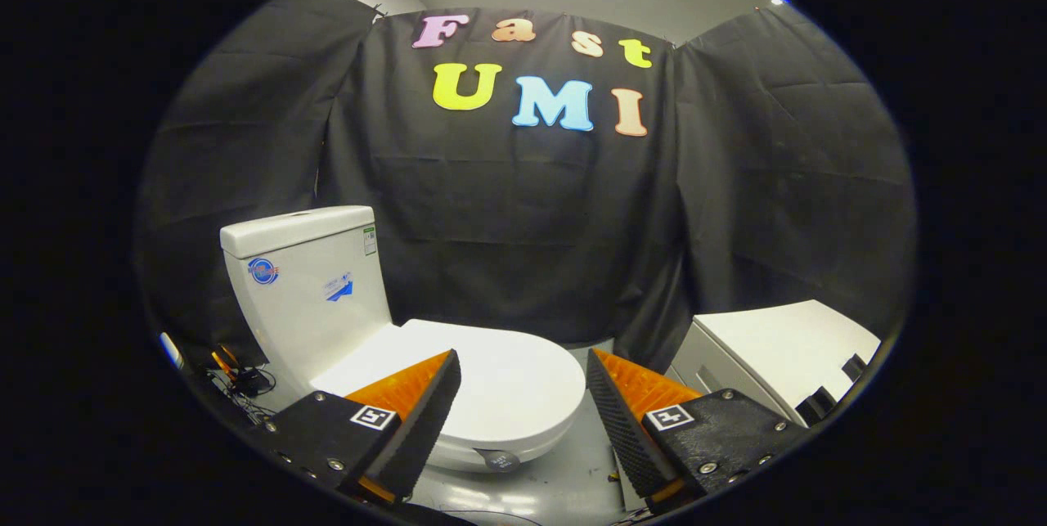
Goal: Open the toilet lid.
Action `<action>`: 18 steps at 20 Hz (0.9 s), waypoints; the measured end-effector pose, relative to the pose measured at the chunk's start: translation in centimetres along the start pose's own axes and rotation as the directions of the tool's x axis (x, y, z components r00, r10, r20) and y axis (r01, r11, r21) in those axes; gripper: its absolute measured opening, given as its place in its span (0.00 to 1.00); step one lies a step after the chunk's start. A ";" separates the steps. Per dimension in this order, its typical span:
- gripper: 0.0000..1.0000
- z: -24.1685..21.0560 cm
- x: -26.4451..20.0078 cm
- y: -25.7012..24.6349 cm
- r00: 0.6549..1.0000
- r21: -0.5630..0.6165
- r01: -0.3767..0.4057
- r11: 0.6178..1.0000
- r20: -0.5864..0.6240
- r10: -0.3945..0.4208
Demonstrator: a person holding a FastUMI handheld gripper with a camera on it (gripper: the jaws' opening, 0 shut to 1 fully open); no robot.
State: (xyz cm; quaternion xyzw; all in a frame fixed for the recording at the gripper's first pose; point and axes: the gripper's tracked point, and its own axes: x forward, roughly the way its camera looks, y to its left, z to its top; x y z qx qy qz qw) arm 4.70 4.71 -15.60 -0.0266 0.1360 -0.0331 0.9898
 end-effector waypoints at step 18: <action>0.96 -12.8 1.3 3.6 0.947 0.695 0.183 0.695 -0.314 0.064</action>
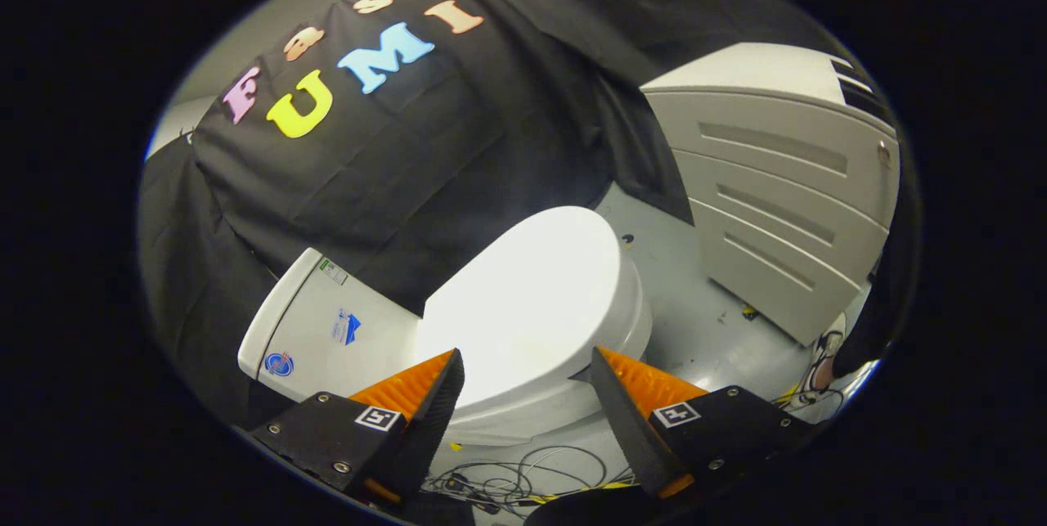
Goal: Open the toilet lid.
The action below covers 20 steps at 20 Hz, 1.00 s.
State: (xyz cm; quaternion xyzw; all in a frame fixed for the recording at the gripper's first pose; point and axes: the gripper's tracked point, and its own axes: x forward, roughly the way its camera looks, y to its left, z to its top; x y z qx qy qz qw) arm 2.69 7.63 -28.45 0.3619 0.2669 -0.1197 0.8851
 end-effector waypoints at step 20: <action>0.83 -4.3 6.2 -9.7 0.988 0.348 0.133 0.928 -0.119 -0.097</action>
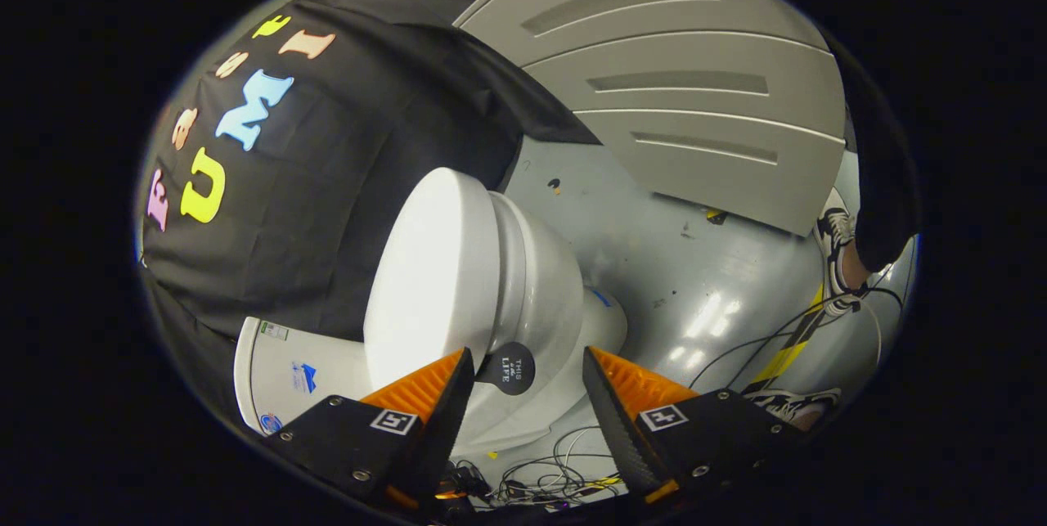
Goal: Open the toilet lid.
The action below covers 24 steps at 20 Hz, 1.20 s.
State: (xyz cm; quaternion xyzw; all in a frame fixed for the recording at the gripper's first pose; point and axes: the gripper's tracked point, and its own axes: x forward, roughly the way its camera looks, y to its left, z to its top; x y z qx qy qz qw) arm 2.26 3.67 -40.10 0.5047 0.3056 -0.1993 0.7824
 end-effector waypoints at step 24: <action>0.07 -0.5 2.7 0.4 0.999 0.130 0.025 0.991 -0.032 -0.021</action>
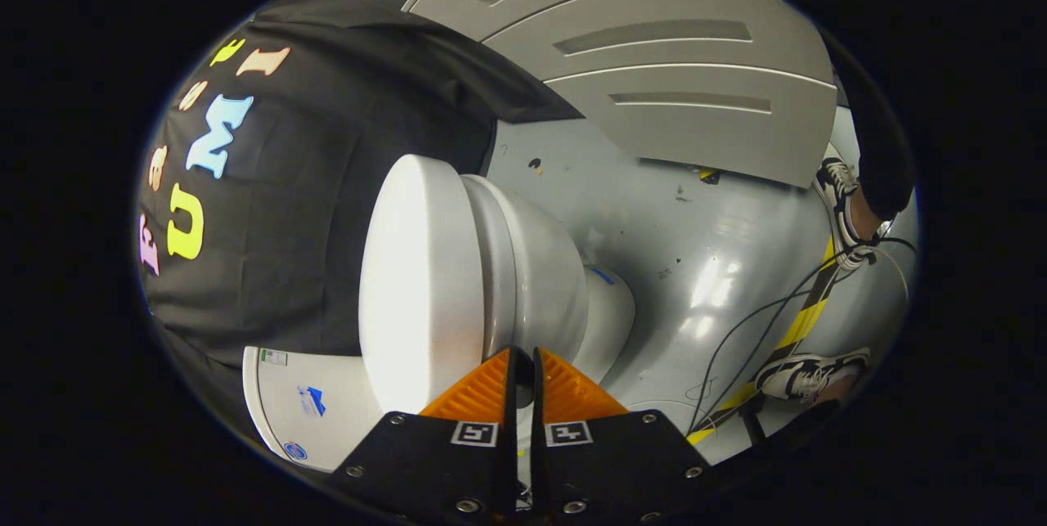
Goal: Open the toilet lid.
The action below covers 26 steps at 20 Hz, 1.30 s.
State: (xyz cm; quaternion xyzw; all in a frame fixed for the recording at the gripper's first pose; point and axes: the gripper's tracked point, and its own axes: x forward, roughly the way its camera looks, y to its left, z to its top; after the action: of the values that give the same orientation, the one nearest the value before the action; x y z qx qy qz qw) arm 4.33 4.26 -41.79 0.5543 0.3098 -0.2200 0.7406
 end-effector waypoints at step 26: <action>0.00 0.2 -6.0 6.7 0.972 -0.426 0.147 0.893 0.230 -0.051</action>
State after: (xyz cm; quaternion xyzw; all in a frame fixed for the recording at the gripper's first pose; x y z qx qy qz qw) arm 4.61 5.86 -32.94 0.3291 0.2985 -0.2398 0.8632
